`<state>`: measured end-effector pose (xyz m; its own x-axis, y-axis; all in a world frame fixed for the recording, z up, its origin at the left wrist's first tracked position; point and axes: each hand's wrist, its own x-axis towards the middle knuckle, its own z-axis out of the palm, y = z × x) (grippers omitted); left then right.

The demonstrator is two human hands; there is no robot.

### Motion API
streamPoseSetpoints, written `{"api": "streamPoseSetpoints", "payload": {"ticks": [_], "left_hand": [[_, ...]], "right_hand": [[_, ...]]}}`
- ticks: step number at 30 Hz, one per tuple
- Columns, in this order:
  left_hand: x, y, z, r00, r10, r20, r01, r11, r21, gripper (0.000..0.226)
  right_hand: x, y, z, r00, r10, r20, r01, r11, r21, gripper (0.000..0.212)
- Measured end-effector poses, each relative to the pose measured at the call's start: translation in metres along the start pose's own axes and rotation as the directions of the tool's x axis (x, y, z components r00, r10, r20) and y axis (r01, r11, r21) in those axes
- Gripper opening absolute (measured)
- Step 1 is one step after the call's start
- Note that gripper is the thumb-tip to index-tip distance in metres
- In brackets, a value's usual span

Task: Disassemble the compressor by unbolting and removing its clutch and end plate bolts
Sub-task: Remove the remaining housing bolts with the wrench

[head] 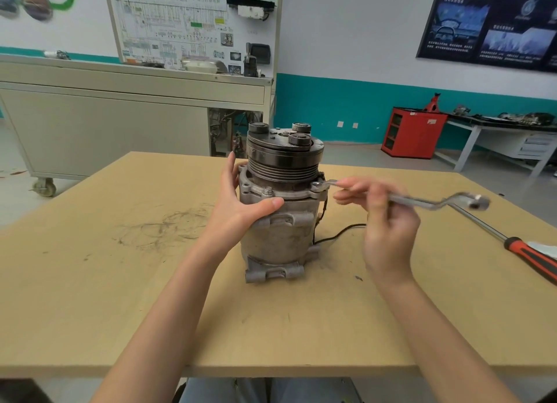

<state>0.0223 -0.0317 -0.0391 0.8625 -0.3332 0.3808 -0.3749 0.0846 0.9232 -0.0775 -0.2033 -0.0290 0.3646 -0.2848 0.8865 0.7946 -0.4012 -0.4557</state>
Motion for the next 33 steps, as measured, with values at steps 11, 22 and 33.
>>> {"api": "streamPoseSetpoints", "payload": {"ticks": [11,22,33], "left_hand": [[0.001,0.000,-0.002,1.000,-0.011,0.000,0.011,1.000,0.005,0.134],[-0.001,0.002,-0.002,1.000,-0.016,0.009,0.016,1.000,0.012,0.133],[-0.002,0.004,0.000,1.000,0.014,0.003,-0.014,1.000,0.005,0.133]], "right_hand": [[0.063,0.059,0.001,0.612,0.693,0.381,-0.736,0.323,0.595,0.055],[0.047,0.001,-0.005,0.971,0.218,-0.101,-0.217,0.976,0.015,0.032],[0.015,-0.024,0.017,0.774,-0.502,0.387,0.630,0.549,-0.549,0.040]]}}
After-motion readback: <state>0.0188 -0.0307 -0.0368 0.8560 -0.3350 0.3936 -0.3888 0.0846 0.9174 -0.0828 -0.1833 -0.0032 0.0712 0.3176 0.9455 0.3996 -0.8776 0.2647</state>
